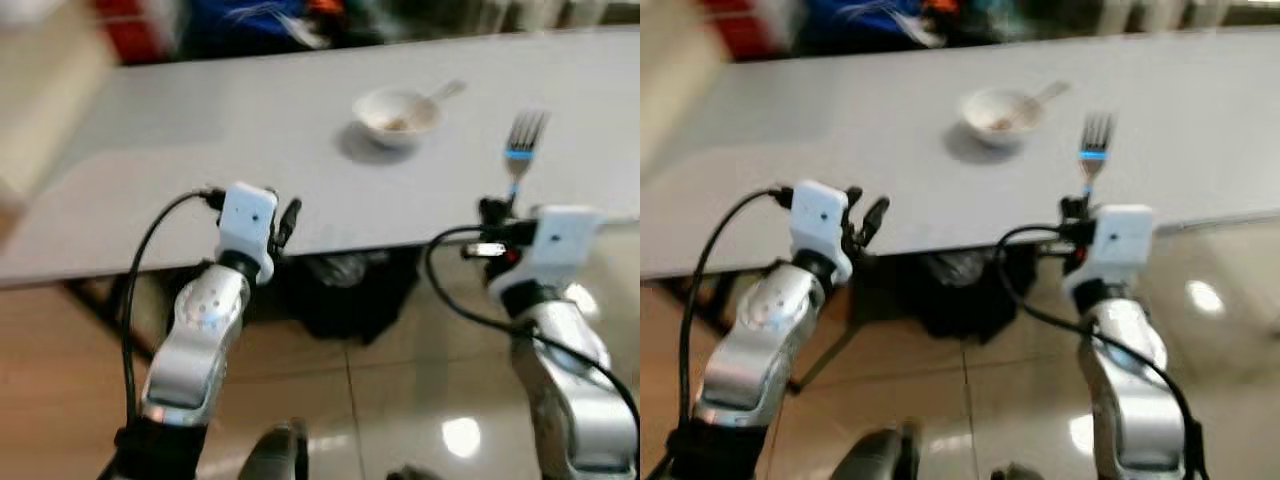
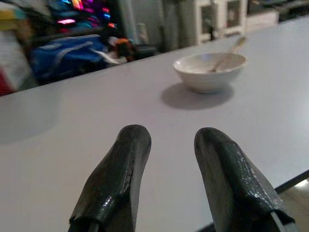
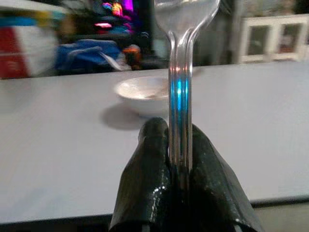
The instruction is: Setting the table
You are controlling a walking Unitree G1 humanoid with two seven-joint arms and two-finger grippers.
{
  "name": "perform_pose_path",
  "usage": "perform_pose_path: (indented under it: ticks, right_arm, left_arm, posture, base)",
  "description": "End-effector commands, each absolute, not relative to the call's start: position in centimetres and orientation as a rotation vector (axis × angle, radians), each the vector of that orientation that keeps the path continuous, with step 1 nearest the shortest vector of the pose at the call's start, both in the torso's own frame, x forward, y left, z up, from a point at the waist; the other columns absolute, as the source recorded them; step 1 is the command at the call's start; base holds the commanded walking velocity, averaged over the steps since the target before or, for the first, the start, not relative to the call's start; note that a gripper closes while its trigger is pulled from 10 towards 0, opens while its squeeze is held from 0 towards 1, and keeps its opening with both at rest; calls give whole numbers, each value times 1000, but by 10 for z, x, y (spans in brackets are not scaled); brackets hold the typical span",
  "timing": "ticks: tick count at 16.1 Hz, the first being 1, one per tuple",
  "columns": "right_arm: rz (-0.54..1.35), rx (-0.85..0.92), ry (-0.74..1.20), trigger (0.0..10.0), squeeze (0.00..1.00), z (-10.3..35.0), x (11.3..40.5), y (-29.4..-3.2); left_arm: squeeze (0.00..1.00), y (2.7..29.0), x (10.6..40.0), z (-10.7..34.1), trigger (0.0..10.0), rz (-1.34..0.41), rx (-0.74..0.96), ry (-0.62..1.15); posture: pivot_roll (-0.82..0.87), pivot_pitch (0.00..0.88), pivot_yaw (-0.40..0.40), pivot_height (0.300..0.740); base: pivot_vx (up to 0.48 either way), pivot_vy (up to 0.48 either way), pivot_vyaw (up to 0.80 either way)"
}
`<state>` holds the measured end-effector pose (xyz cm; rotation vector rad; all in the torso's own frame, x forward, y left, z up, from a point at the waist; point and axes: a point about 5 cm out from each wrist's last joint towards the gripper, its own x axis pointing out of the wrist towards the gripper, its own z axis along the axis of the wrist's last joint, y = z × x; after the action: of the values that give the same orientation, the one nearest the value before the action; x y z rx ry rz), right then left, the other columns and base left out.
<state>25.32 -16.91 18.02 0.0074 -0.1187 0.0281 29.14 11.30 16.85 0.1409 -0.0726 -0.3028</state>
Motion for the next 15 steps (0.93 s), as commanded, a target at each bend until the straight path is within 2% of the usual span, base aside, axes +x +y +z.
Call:
perform_pose_path:
  ticks: [1, 8, 15]
  right_arm:
    - [20, -16, -118, 10000, 0, 182, 255, -169]
    - [-2, -68, -114, 10000, 0, 178, 263, -172]
    - [-53, -88, -127, 10000, 0, 177, 259, -180]
  left_arm:
    - [0, 109, 295, 175, 10000, -301, 154, -103]
    - [0, 107, 297, 177, 10000, -305, 172, -127]
    - [0, 98, 299, 175, 10000, -338, 156, -132]
  posture:
    - [-51, 45, 65, 740]
    - [-51, 40, 75, 740]
    - [-74, 30, 104, 740]
  base:
    - [0, -480, 800]
    - [0, -480, 800]
    - [0, -480, 800]
